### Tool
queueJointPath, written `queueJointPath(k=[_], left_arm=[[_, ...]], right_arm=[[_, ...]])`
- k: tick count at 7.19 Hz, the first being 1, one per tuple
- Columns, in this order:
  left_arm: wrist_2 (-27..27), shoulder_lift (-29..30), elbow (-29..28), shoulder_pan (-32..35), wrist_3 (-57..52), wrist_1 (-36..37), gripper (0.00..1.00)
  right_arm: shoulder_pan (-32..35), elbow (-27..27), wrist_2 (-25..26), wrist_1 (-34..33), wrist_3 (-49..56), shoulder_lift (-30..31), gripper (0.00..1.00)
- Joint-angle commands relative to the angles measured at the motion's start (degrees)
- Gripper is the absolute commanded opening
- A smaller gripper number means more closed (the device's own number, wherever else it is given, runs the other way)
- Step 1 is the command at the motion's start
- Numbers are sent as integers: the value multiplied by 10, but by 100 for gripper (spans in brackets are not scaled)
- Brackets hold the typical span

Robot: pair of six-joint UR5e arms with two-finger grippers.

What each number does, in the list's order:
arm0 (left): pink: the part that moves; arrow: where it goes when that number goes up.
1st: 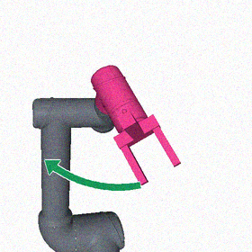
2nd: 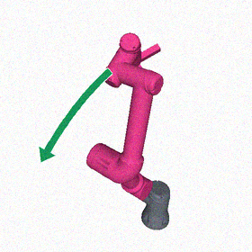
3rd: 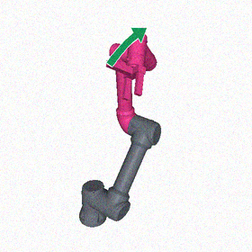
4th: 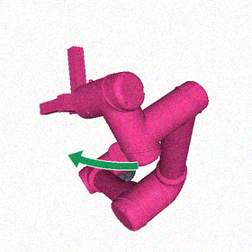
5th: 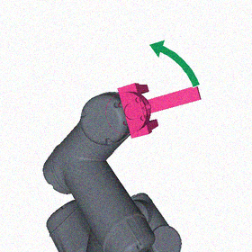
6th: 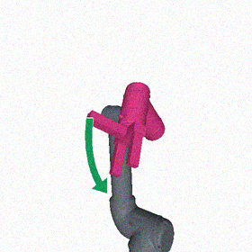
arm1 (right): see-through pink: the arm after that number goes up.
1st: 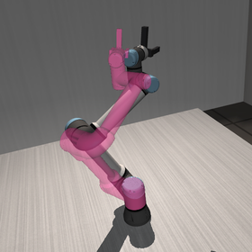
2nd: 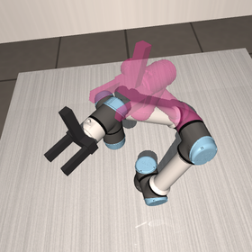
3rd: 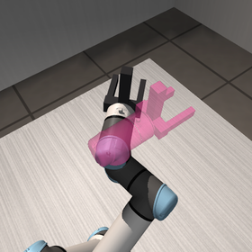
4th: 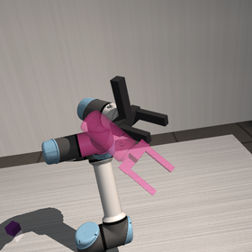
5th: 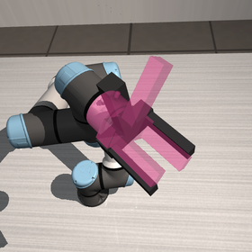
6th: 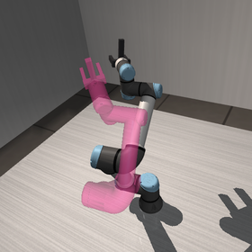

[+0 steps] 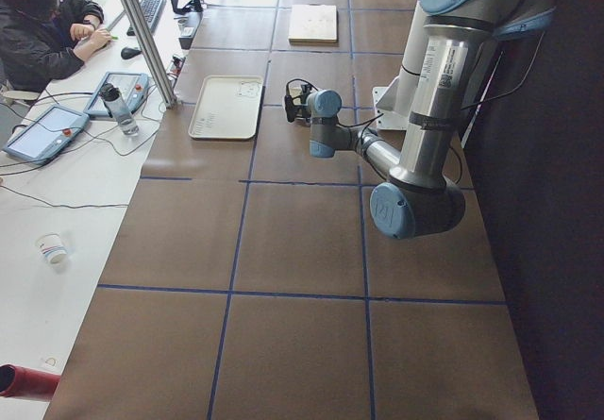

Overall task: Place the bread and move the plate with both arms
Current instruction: 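Reach the left gripper toward the plate rim nearest it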

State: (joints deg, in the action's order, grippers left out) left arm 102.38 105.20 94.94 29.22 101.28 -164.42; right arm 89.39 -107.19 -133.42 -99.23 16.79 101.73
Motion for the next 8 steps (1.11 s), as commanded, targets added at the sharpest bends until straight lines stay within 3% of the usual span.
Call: queueJointPath(k=[1,2,3,5,6,8], left_arm=[[-45,47,-81,-31,9,-67,100],[-45,56,-101,-32,9,-68,100],[-46,63,-115,-43,9,-68,93],[-46,67,-123,-54,9,-69,68],[-46,70,-133,-58,9,-76,61],[-46,76,-168,-58,9,-106,59]], right_arm=[[0,1,0,0,0,0,99],[0,1,0,0,0,0,99],[0,1,0,0,-1,0,99],[0,1,0,0,0,0,99],[0,1,0,0,0,0,99],[0,1,-1,0,0,0,99]])
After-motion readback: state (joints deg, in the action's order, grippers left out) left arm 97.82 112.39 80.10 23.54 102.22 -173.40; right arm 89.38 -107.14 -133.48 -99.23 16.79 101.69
